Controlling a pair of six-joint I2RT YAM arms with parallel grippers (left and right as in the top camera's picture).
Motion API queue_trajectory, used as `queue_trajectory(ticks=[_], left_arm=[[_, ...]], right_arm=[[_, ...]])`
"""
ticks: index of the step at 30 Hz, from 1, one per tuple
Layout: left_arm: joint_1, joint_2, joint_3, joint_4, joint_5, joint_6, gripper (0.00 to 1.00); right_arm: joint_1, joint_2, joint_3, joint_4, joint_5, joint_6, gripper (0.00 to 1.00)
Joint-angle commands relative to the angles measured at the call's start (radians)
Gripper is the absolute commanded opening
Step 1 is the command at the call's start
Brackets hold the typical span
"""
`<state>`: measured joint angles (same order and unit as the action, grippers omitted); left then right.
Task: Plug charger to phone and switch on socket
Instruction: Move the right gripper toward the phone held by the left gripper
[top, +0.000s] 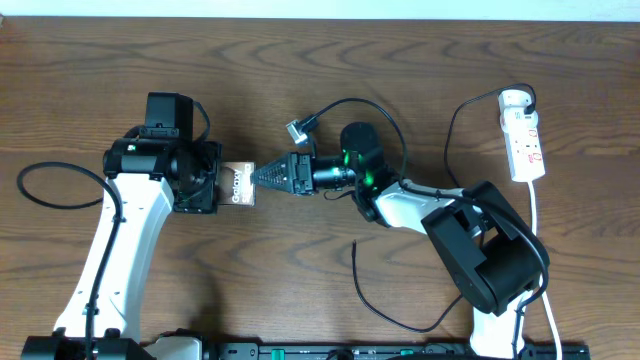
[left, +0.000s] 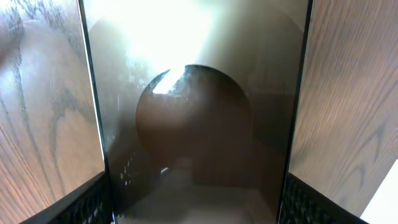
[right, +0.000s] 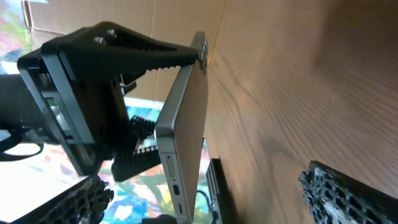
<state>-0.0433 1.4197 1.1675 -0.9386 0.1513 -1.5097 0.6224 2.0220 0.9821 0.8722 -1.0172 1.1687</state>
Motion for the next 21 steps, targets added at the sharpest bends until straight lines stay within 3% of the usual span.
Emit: queue_trajectory(ticks=[1, 21], left_arm=[[-0.02, 0.0, 0.012, -0.003, -0.013, -0.095, 0.07], [-0.148, 0.006, 0.012, -0.002, -0.084, -0.184, 0.07]], right_arm=[[0.014, -0.008, 0.009, -0.001, 0.036, -0.014, 0.99], [0.05, -0.008, 0.009, 0.0, 0.077, -0.009, 0.99]])
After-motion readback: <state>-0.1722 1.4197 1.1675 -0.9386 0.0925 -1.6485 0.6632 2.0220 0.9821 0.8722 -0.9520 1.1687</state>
